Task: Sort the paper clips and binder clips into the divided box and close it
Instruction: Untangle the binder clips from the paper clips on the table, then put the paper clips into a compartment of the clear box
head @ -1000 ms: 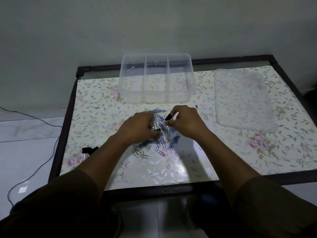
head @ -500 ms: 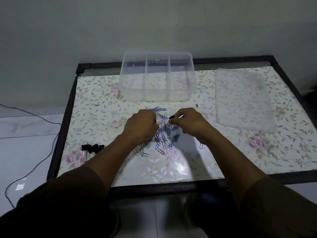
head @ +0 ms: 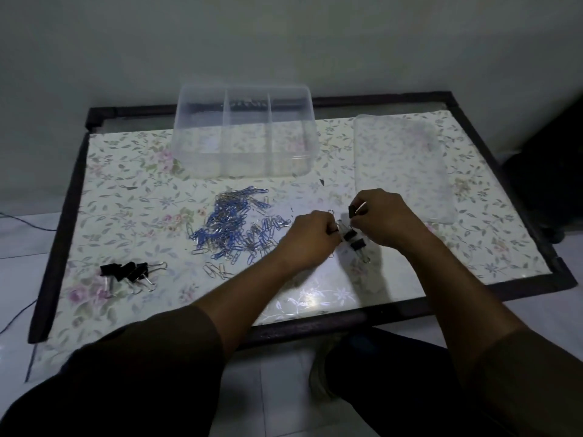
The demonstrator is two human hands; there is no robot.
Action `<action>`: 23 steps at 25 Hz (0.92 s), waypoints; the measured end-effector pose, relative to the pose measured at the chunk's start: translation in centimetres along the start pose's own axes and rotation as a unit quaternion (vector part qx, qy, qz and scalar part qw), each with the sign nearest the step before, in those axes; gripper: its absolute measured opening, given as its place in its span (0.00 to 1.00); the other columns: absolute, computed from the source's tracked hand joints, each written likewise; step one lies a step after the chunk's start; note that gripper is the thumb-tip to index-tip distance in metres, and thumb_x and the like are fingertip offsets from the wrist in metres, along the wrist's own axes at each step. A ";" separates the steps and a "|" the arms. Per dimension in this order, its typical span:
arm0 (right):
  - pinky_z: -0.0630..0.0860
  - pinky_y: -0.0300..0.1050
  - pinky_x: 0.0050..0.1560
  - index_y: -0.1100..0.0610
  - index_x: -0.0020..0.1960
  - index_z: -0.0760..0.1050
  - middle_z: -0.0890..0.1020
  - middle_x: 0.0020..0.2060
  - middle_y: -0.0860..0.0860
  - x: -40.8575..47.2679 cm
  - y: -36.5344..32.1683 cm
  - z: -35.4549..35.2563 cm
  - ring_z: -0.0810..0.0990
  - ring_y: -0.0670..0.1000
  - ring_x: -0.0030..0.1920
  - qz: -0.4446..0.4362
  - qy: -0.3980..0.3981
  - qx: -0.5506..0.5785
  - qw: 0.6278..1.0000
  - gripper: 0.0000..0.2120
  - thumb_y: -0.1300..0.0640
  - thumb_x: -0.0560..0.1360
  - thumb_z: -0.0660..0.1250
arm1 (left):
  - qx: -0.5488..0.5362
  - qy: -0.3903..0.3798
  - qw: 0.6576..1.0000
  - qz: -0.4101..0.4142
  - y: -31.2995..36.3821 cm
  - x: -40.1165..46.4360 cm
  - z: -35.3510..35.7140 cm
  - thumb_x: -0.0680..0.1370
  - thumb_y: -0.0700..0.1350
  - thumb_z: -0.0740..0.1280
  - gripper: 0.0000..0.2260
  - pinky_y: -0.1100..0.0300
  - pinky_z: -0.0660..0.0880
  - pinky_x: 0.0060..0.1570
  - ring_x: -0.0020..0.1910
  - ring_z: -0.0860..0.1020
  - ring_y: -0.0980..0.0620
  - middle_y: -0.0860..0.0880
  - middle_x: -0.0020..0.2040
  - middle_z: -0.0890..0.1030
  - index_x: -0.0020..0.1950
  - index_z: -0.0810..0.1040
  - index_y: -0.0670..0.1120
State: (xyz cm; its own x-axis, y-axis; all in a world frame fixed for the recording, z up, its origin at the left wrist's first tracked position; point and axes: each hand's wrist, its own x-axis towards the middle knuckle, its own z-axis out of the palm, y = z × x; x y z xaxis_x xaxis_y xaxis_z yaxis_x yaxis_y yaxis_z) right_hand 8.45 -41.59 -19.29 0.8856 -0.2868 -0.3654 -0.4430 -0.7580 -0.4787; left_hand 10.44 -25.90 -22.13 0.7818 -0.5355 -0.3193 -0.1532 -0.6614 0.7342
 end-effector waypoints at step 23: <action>0.80 0.50 0.55 0.51 0.64 0.77 0.82 0.56 0.53 0.1 -5.2 2.7 0.82 0.55 0.53 -0.094 -0.068 -0.107 0.987 0.21 0.53 0.73 0.76 | 0.071 0.061 0.996 -0.015 -6.0 -2.5 -9.6 0.74 0.46 0.73 0.16 0.56 0.75 0.49 0.50 0.79 0.50 0.46 0.57 0.81 0.61 0.78 0.46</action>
State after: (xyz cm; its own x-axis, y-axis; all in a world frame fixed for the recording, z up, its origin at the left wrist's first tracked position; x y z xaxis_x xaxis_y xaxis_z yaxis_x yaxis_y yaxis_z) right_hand 10.48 -36.08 -19.05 0.9160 -0.0579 -0.3970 -0.2192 -0.9010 -0.3743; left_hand 15.21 -15.57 -19.96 0.8537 -0.4519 -0.2587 -0.2050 -0.7484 0.6308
